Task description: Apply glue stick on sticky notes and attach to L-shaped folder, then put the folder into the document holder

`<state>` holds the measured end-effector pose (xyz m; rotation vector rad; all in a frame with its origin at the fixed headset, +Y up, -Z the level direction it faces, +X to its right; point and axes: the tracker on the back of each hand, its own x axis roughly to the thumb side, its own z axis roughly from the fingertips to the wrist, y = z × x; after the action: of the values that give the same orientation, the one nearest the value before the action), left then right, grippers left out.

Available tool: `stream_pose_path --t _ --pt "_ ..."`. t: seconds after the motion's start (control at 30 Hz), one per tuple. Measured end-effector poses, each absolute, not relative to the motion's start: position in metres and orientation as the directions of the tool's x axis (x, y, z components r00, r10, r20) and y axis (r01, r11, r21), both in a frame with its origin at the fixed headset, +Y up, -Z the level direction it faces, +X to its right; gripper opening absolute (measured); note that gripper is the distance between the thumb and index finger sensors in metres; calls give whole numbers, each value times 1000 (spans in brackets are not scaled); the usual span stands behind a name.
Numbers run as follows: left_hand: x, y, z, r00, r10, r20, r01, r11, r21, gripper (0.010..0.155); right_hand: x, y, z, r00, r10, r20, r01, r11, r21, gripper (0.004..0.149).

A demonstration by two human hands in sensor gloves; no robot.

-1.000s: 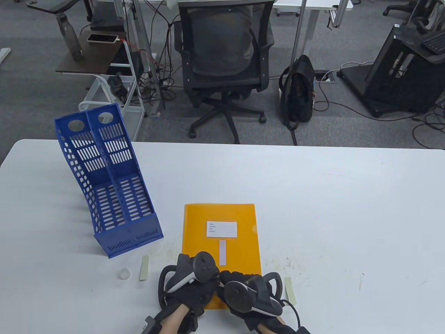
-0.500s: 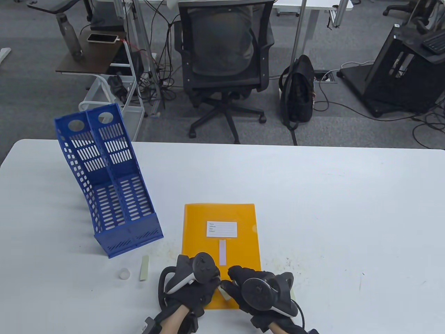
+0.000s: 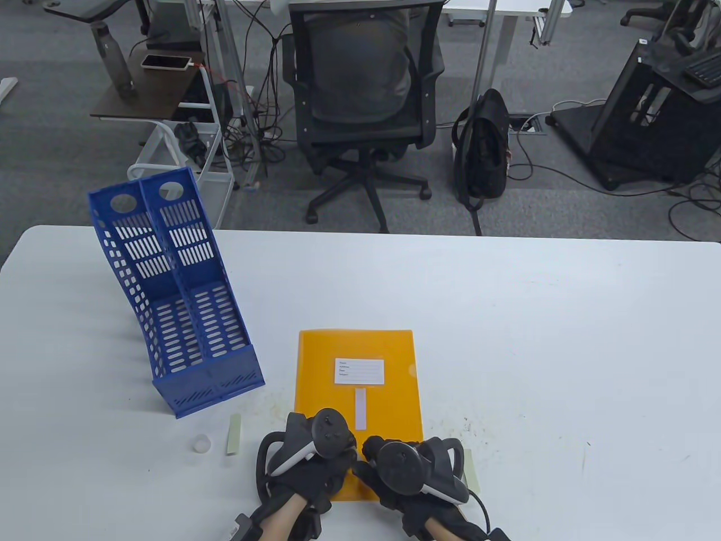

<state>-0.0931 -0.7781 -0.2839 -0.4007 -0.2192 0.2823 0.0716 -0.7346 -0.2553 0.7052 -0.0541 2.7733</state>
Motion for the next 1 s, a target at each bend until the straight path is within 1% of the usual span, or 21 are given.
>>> stream_pose_path --t 0.13,0.27,0.33,0.4,0.5,0.6,0.7,0.87,0.93,1.0 --pt "-93 -779 -284 936 317 152 -231 880 -414 38 81 -730 -257 -852 266 452 -282 -959 33 47" --pt "-93 -779 -284 935 320 151 -233 879 -416 38 109 -714 -261 -854 365 371 -421 -904 -80 48" --pt "-93 -779 -284 936 319 152 -232 879 -416 38 119 -709 -263 -863 376 337 -431 -896 -105 53" --pt "-94 -779 -284 935 320 152 -234 879 -416 38 124 -709 -266 -875 385 294 -420 -905 -65 59" --pt "-94 -780 -284 935 321 151 -234 878 -417 38 125 -717 -270 -860 426 282 -443 -896 5 65" --pt "-94 -780 -284 935 321 150 -234 878 -417 38 123 -723 -275 -845 451 286 -463 -886 28 63" --pt "-94 -780 -283 934 324 149 -238 876 -419 38 125 -728 -277 -855 443 269 -460 -888 3 62" --pt "-94 -781 -283 934 325 149 -238 876 -419 38 130 -738 -282 -848 487 208 -494 -869 23 62" --pt "-94 -781 -283 934 325 149 -238 876 -419 38 130 -741 -283 -830 524 191 -525 -850 52 62" --pt "-94 -781 -283 934 325 149 -238 876 -419 38 128 -745 -284 -800 577 165 -564 -817 124 62"
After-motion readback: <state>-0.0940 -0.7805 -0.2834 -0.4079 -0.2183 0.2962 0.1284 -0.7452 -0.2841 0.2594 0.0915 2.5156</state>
